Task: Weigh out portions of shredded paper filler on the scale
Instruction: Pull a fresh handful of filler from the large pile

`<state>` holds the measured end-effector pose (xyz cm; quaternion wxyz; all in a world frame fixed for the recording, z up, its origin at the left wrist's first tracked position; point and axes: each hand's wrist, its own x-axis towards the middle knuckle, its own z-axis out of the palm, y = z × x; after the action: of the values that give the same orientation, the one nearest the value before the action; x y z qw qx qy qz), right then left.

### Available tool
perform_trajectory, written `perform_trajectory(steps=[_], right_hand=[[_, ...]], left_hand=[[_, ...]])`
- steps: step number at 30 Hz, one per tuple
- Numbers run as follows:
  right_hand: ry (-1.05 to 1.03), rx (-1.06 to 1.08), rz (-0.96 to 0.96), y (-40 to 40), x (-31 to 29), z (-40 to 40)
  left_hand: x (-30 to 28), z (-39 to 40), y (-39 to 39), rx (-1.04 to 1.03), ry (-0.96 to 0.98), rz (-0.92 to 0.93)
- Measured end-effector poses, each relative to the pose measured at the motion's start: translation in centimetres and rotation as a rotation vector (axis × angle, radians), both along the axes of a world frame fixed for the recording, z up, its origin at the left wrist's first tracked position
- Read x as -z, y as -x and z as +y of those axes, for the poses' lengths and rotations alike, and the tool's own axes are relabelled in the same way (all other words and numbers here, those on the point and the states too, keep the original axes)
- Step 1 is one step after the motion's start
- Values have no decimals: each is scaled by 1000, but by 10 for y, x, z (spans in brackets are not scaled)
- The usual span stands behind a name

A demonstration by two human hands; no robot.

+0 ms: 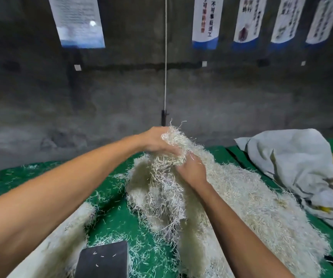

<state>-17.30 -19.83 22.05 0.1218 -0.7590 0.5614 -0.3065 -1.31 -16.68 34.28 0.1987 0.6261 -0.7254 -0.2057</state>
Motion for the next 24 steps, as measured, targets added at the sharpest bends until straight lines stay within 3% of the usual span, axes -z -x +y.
perform_trajectory(steps=[4, 8, 11, 13, 16, 20, 24], right_hand=[[143, -65, -142, -2, -10, 4], [-11, -8, 139, 23, 58, 15], [-148, 3, 245, 28, 83, 19], [-203, 4, 125, 23, 75, 23], [-164, -60, -277, -4, 38, 23], [-289, -186, -682, -36, -1, 14], [-224, -164, -601, -28, 26, 22]], left_hand=[[-3, 0, -4, 97, -109, -30], [-60, -6, -22, 47, 18, -94], [-81, -11, -24, -82, 271, 18], [-78, -10, -24, -101, 242, 74], [-51, -11, -20, -82, 28, 109], [-31, -16, -5, -149, -87, 241], [-49, -9, -12, -237, -155, 360]])
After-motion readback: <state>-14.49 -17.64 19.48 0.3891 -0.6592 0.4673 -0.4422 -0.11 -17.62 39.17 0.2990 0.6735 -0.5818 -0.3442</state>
